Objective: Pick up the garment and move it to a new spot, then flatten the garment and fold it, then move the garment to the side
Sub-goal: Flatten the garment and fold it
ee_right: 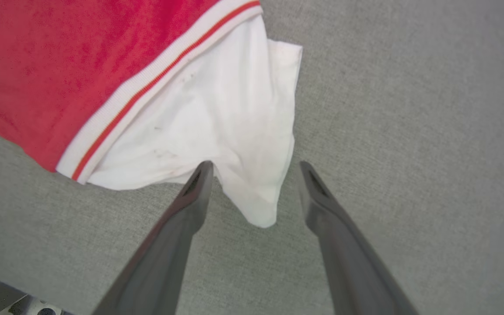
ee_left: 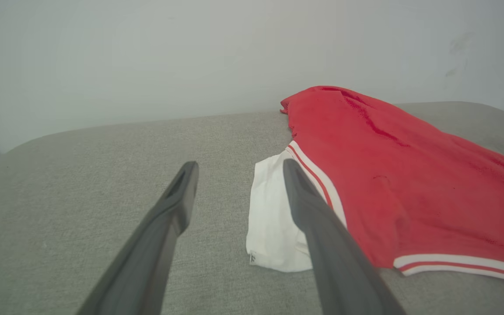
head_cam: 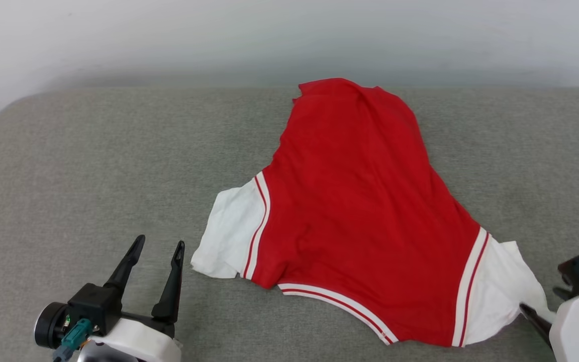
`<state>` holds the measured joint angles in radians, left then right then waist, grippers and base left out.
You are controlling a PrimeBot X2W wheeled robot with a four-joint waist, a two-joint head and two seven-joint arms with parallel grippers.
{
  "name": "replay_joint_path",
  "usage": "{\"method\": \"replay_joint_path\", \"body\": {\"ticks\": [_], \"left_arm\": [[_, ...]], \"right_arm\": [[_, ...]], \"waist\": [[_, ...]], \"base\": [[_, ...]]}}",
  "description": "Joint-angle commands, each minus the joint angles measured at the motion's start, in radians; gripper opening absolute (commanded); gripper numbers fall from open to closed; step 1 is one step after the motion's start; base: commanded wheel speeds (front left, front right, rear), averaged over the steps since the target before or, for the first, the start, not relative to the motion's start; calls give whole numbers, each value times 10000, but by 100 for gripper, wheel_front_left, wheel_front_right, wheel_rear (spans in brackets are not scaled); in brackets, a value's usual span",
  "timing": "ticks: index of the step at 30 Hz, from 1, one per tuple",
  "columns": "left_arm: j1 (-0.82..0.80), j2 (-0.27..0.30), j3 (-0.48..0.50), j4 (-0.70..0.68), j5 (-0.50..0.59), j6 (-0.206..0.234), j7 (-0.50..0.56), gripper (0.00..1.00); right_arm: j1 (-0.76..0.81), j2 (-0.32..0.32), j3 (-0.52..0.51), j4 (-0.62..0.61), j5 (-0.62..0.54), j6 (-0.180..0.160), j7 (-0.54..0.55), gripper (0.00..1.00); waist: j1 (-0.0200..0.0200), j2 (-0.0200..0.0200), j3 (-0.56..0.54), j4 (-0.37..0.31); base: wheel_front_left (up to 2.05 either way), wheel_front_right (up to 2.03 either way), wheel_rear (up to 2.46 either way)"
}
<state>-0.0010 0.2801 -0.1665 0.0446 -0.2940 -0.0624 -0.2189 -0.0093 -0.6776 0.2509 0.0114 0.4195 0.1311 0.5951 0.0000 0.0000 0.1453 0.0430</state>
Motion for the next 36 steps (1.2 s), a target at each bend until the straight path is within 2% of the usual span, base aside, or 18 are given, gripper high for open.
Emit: {"method": "replay_joint_path", "body": {"ticks": [1, 7, 12, 15, 18, 21, 26, 34, 35, 36], "left_arm": [[121, 103, -6, 34, -54, -53, 127, 100], [164, 553, -224, -188, -385, -277, 1357, 100], [144, 825, -172, -407, -1103, -317, 3104, 100], [23, 1136, -227, -599, -1372, -346, 4251, 100], [-122, 1466, -216, -735, -1582, -296, 5309, 100], [-352, 1873, -390, -785, -1382, -274, 6259, 100], [-759, 2037, -397, -746, -1401, -77, 7007, 100], [-837, 1969, -640, -173, -1493, 25, 7621, 100], [-786, 1965, -722, -82, -1523, -14, 7737, 49], [-704, 1978, -819, -16, -1562, -75, 7872, 18]], "right_arm": [[107, 218, -245, -243, 109, -8, -156, 100], [523, 1510, -1771, -1630, 402, -7, -1275, 100], [895, 3211, -2948, -2376, 192, -7, -2965, 100], [1096, 4065, -3277, -2502, 5, -5, -3852, 100], [1194, 4604, -3311, -2444, -147, -5, -4456, 100], [1300, 4877, -3271, -2299, -346, -5, -4648, 100], [1318, 4744, -3059, -2185, -707, -5, -4663, 100], [1130, 4825, -2993, -2151, -748, -5, -4814, 100], [1125, 4816, -2992, -2136, -758, -5, -4827, 100], [1120, 4809, -2983, -2118, -782, -5, -4826, 100]], "waist": [[0, 0, -43, -208], [0, 0, -68, -603], [0, 0, 78, -842], [0, 0, 234, -1000], [0, 0, 476, -1158], [0, 0, 758, -1254], [0, 0, 1265, -1460], [0, 0, 1724, -1727], [0, 0, 1747, -1743], [0, 0, 1765, -1756]], "base": [[0, 0, 0], [0, 0, 0], [0, 0, 0], [0, 0, 0], [0, 0, 0], [0, 0, 0], [0, 0, 0], [0, 0, 0], [0, 0, 0], [0, 0, 0]]}}
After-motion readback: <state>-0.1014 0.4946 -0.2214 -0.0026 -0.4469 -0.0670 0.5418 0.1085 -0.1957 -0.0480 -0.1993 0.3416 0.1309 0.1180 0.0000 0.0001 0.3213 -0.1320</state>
